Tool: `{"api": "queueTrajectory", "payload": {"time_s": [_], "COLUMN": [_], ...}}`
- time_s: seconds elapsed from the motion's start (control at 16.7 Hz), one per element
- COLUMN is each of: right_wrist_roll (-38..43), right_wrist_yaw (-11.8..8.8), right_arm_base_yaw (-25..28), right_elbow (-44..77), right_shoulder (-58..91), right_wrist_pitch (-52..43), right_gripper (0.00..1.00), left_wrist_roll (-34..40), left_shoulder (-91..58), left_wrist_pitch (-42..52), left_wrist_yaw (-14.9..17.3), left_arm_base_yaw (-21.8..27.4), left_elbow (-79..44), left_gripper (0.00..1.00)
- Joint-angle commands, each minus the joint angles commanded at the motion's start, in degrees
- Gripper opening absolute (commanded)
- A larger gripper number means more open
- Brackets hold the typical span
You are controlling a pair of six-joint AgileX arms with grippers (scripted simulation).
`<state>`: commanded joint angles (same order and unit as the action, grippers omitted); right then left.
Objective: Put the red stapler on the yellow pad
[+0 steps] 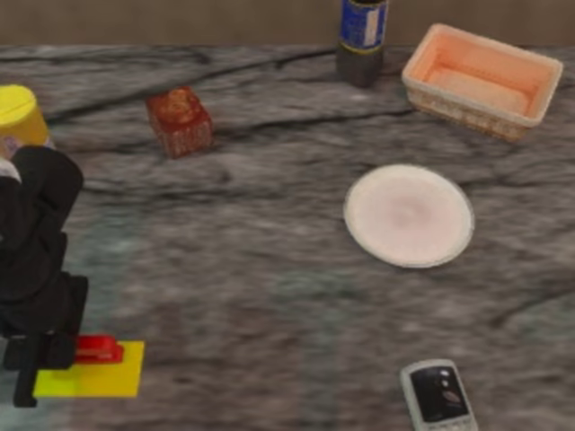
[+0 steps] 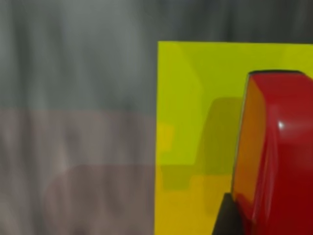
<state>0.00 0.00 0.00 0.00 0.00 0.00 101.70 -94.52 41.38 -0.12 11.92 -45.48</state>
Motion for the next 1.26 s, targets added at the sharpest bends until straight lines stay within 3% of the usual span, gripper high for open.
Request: {"api": "queueTrajectory", "payload": {"time_s": [0.12,0.9,1.26], "right_wrist_roll": [0.0,0.0,0.0], "right_wrist_yaw": [0.0,0.0,0.0], "right_arm_base_yaw": [0.0,0.0,0.0], "right_elbow": [0.0,0.0,0.0], "right_shoulder": [0.0,0.0,0.0], "right_wrist_pitch": [0.0,0.0,0.0], "right_gripper": [1.0,1.0,1.0], "left_wrist_roll": [0.0,0.0,0.0], "left_shoulder": [0.0,0.0,0.0], "left_wrist_pitch": [0.0,0.0,0.0], "left_wrist_yaw": [0.0,0.0,0.0], "left_arm_base_yaw": [0.0,0.0,0.0], "left_elbow": [0.0,0.0,0.0], "left_gripper": [0.0,0.98,1.0]}}
